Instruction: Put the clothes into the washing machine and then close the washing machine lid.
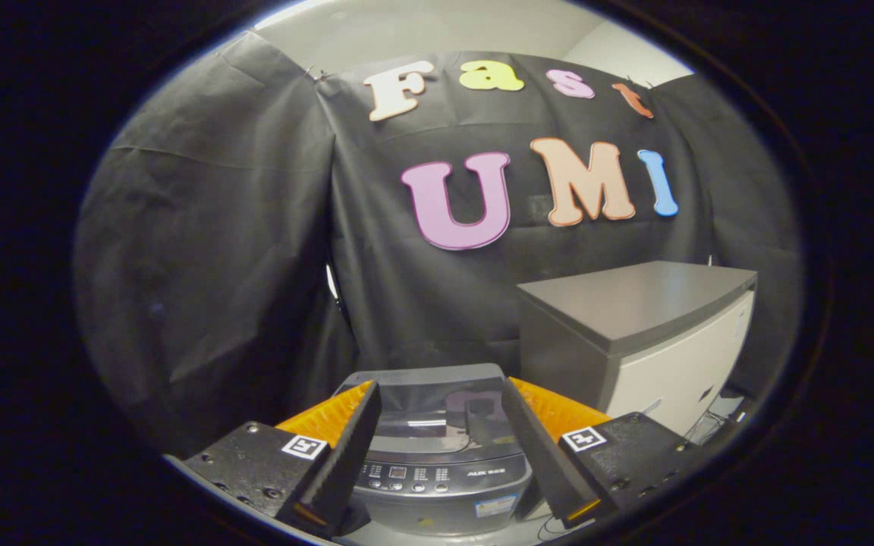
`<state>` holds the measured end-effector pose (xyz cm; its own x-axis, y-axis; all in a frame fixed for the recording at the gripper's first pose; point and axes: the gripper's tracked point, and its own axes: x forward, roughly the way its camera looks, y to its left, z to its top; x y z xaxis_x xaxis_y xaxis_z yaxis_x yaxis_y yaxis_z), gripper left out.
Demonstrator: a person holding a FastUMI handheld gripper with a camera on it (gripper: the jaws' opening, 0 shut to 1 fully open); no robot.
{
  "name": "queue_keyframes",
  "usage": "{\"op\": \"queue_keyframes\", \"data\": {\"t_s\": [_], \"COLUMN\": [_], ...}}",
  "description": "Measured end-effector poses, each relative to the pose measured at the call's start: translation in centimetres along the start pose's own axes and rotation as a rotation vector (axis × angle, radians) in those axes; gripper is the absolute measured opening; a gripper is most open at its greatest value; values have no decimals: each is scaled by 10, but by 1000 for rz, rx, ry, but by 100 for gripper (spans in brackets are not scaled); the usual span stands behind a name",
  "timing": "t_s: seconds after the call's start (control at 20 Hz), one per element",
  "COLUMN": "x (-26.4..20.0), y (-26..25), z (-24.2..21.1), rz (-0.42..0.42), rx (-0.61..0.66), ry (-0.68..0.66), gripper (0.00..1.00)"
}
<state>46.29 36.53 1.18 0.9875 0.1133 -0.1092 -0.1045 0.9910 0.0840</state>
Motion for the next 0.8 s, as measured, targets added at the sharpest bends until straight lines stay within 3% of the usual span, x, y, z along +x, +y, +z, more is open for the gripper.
{"op": "queue_keyframes", "data": {"t_s": [0.5, 0.8], "x": [-106, -154], "y": [-34, -26], "z": [72, 94], "rz": [-73, -66], "rx": [-130, -177], "ry": [-186, -284], "gripper": [97, 96]}}
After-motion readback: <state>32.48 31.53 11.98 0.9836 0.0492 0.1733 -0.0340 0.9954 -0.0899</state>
